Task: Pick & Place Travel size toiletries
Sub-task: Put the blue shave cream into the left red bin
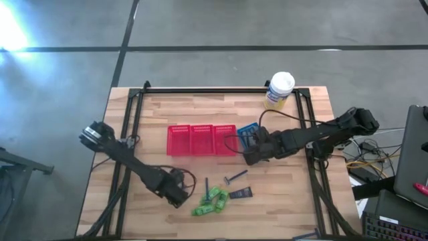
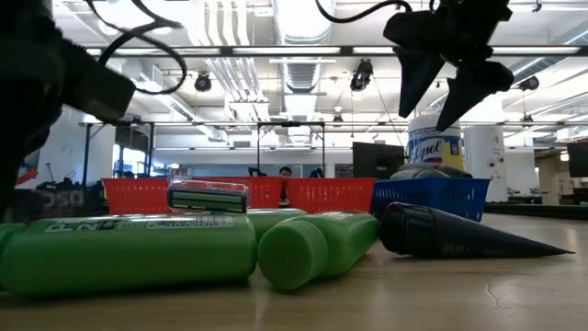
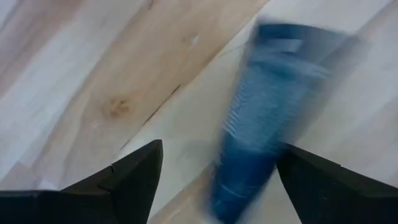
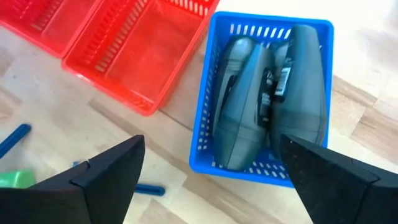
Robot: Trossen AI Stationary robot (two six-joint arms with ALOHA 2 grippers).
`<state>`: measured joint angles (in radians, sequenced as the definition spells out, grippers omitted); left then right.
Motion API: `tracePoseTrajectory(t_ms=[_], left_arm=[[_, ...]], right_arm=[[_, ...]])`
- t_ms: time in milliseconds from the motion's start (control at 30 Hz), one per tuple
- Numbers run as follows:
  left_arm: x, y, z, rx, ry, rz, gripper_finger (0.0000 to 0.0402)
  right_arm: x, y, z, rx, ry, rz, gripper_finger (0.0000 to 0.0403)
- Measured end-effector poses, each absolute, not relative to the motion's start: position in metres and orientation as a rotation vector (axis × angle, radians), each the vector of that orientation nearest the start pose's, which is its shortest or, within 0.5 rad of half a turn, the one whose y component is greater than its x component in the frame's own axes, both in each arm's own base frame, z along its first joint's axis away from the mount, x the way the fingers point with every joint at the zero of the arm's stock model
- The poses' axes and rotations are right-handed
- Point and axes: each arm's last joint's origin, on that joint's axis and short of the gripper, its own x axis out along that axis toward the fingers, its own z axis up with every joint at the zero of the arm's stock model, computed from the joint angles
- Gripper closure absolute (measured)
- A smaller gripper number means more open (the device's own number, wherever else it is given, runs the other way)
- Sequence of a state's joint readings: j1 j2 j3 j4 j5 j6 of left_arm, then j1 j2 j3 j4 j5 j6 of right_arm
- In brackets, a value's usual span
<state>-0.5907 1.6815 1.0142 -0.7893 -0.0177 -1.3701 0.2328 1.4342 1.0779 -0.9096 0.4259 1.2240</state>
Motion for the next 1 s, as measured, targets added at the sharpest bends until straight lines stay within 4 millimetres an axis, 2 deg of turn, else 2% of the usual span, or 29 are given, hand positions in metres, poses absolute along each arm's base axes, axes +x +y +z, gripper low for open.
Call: tracePoseTrajectory(t_ms=[200, 333, 467, 667, 833, 1000], left_arm=[[0.245, -0.170, 0.152, -0.662, 1.412, 0.520, 0.0093], [0.243, -0.172, 0.151, -0.635, 1.419, 0.517, 0.0112], [0.241, -0.172, 0.153, -0.610, 1.426, 0.491, 0.0161], [0.241, -0.171, 0.156, -0.583, 1.431, 0.444, 0.0259], [0.240, -0.160, 0.181, -0.613, 1.298, 0.440, 0.0301], [0.236, -0.129, 0.222, -0.695, 1.066, 0.527, 0.0300]], right_arm=[[0.257, 0.058, 0.246, 0.667, 0.897, -0.821, 0.0035], [0.256, 0.061, 0.246, 0.663, 0.901, -0.811, 0.0035], [0.256, 0.062, 0.246, 0.668, 0.899, -0.812, 0.0035], [0.256, 0.063, 0.248, 0.667, 0.868, -0.825, 0.0035], [0.259, 0.067, 0.258, 0.669, 0.811, -0.819, 0.0035], [0.260, 0.066, 0.262, 0.690, 0.779, -0.837, 0.0035]])
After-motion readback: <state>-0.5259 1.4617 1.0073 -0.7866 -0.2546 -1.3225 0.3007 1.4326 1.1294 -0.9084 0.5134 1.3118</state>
